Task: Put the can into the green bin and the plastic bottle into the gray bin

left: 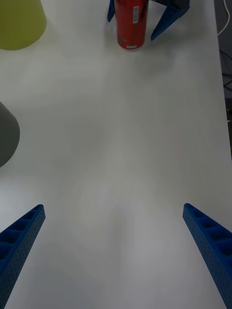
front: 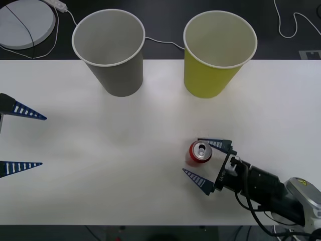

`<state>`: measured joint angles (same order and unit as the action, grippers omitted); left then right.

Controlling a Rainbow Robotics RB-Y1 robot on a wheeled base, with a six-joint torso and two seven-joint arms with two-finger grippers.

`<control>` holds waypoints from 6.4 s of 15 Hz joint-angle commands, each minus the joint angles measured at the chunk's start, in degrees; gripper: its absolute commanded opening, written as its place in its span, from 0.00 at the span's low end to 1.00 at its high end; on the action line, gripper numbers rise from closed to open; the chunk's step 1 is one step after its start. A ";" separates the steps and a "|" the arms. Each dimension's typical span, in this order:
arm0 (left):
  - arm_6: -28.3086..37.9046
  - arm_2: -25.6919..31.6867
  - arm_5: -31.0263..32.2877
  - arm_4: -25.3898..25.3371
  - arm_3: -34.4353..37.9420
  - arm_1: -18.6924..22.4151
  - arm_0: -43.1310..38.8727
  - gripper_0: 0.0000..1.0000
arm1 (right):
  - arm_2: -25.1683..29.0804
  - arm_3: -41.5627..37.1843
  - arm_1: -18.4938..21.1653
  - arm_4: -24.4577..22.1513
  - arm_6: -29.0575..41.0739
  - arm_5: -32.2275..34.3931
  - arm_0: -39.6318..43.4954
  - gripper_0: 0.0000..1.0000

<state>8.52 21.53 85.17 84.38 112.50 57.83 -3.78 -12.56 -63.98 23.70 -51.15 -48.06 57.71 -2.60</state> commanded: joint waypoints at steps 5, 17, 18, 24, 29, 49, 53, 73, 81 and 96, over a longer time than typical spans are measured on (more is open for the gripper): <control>0.00 0.00 0.00 -0.01 0.00 0.00 0.00 1.00 | -0.53 -0.01 -0.41 -0.01 -0.19 -0.67 -0.30 0.56; 0.00 0.00 0.00 -0.01 0.00 0.00 0.00 1.00 | -0.97 -0.18 0.64 -1.68 1.04 -0.40 -1.88 0.00; 0.00 0.00 0.00 -0.01 0.00 0.00 0.00 1.00 | -0.97 -0.62 1.43 -2.20 1.57 -0.32 -1.88 0.00; 0.00 0.00 0.00 -0.01 0.00 0.00 0.00 1.00 | -2.91 -21.45 10.57 -9.23 19.59 -8.49 5.76 0.00; 0.00 0.00 0.00 -0.01 0.00 0.00 0.00 1.00 | 0.35 -42.81 20.42 -23.82 47.10 -15.78 13.32 0.00; 0.00 0.00 0.00 -0.01 0.00 0.00 0.00 1.00 | 34.71 -61.97 42.39 -47.64 123.65 21.13 2.51 0.00; 0.00 0.00 0.00 -0.01 0.00 0.00 0.00 1.00 | 34.36 -54.67 44.94 -43.25 123.65 25.79 -6.54 0.00; 0.00 0.00 0.00 -0.01 0.00 0.00 0.00 1.00 | -15.30 -20.13 32.72 -59.07 121.80 32.29 -70.79 0.00; 0.00 0.00 0.00 -0.01 0.00 0.00 0.00 1.00 | -18.11 -10.20 21.74 -70.05 117.59 30.80 -75.97 0.00; 0.00 0.00 0.00 -0.01 0.00 0.00 0.00 1.00 | -15.83 -19.25 31.05 -59.16 114.77 32.29 -72.63 1.00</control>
<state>8.52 21.53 85.17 84.37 112.50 57.83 -3.78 -29.41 -81.84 53.68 -111.58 66.97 89.99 -76.49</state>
